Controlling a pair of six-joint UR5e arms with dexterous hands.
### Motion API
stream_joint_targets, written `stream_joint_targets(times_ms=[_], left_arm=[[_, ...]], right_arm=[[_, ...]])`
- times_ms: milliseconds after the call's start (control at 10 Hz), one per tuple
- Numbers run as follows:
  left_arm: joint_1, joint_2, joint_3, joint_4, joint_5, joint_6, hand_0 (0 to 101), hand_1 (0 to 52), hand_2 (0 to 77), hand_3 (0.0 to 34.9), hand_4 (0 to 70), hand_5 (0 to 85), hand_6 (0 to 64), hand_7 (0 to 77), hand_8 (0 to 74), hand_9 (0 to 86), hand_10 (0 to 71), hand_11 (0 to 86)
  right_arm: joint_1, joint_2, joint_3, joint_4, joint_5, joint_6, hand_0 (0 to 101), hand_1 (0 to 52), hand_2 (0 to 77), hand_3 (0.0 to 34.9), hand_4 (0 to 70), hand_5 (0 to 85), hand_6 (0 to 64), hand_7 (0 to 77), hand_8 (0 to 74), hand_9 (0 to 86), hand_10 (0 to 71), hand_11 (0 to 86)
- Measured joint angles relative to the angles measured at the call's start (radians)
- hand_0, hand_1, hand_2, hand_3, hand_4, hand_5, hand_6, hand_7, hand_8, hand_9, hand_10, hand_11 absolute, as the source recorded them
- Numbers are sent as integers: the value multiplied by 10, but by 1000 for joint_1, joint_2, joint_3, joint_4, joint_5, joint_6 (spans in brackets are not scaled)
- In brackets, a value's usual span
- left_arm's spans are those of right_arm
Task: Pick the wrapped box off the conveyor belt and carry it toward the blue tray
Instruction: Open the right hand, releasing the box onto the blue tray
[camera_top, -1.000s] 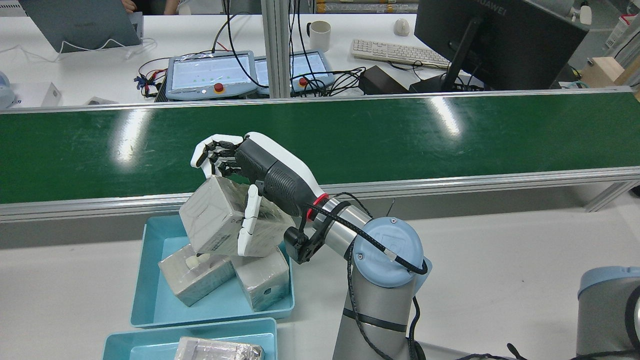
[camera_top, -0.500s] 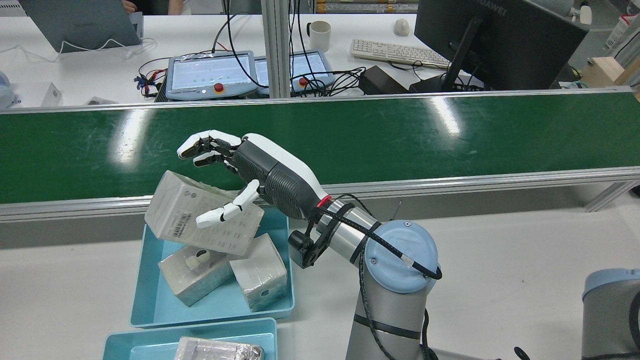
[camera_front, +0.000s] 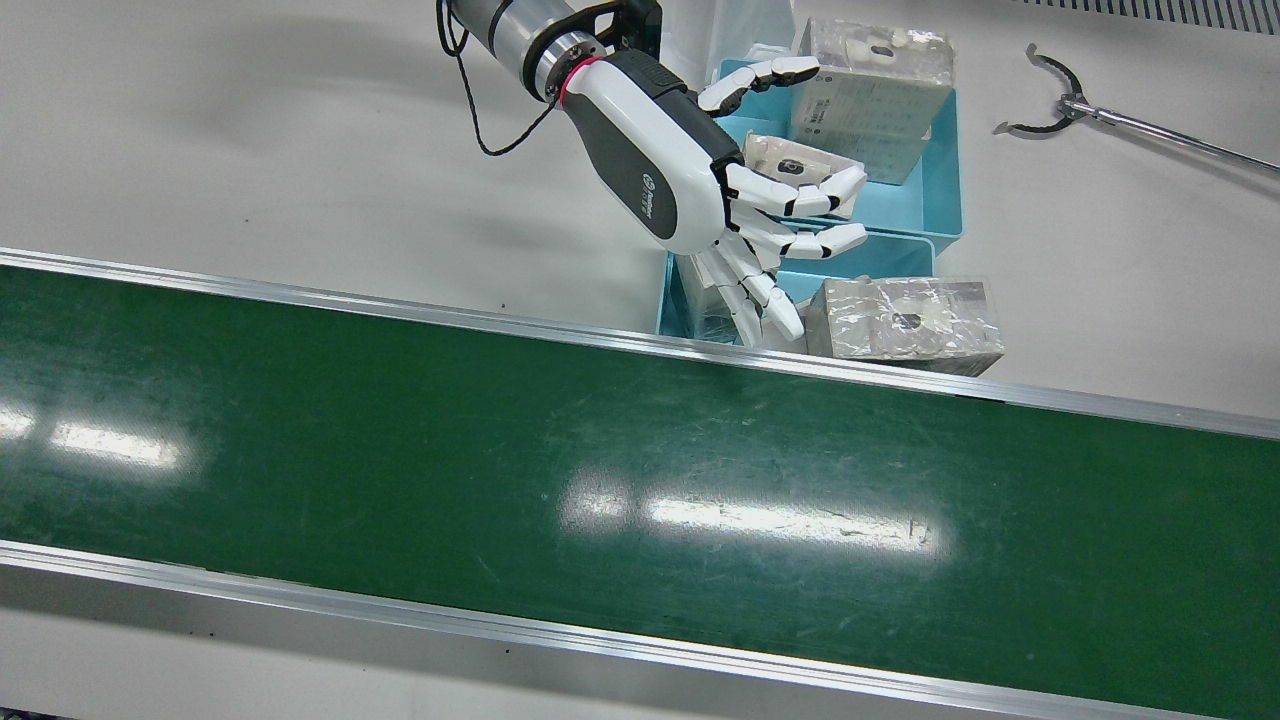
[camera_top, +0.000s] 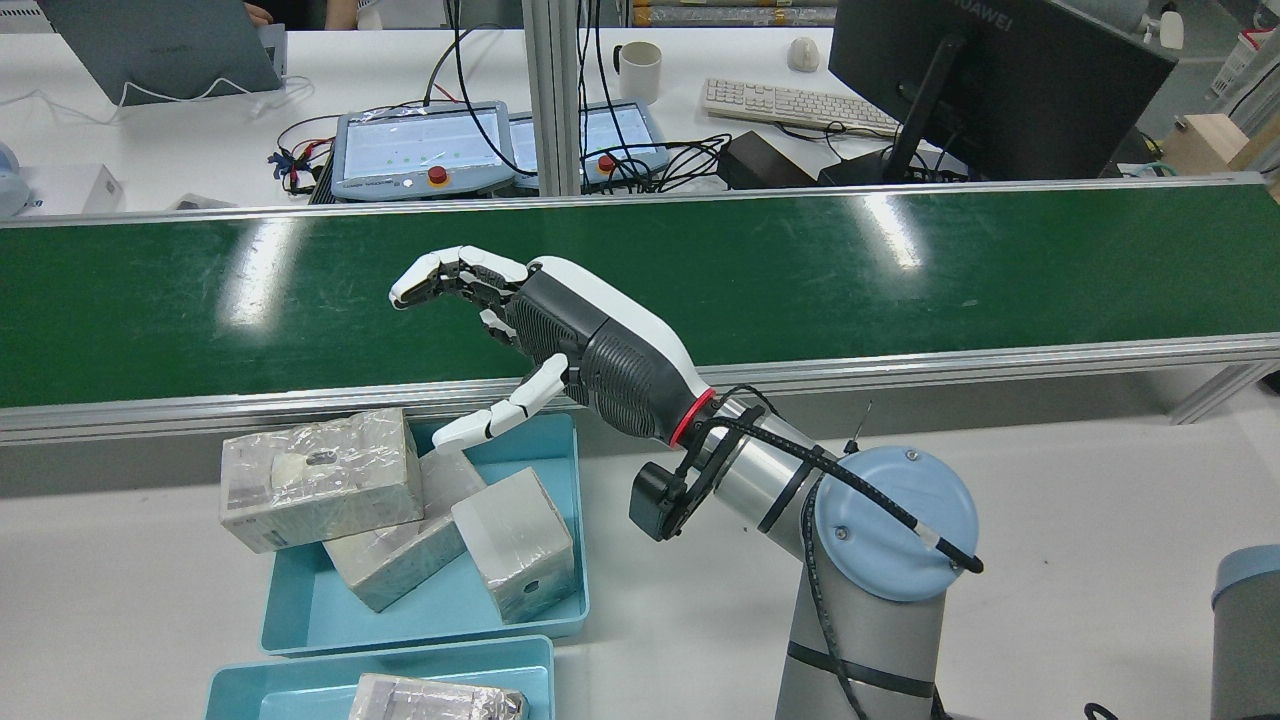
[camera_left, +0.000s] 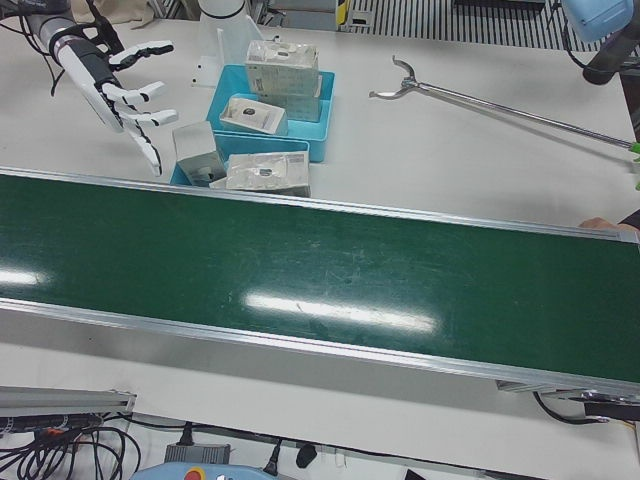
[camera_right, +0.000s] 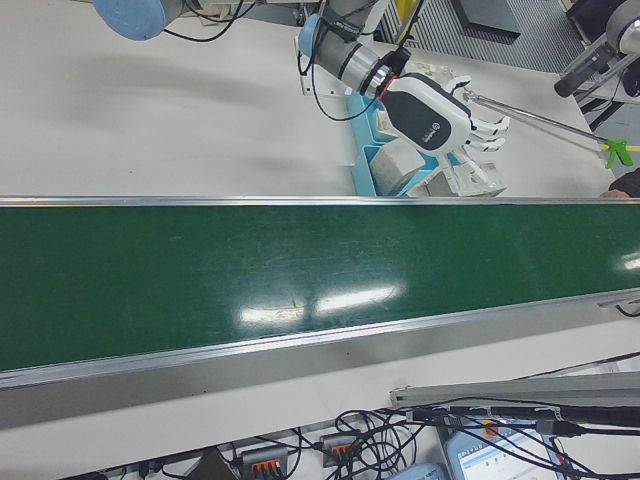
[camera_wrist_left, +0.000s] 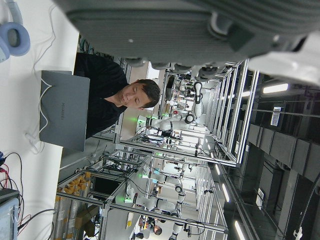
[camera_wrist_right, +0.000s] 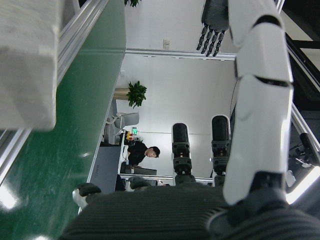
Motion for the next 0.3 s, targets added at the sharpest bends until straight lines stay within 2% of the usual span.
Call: stream_joint_targets(times_ms=[100, 300], left_arm=[[0, 0, 0, 0, 0, 0, 0, 0, 5, 0, 0, 11, 5, 0, 0, 0, 5, 0], [0, 0, 0, 0, 0, 0, 0, 0, 5, 0, 0, 11, 5, 0, 0, 0, 5, 0]], right_arm=[[20, -14, 38, -21, 0, 4, 473, 131, 175, 304, 136, 371, 44, 289, 0, 54, 0, 16], [114, -76, 124, -47, 3, 43, 475, 131, 169, 306, 131, 360, 44, 289, 0, 38, 0, 11]])
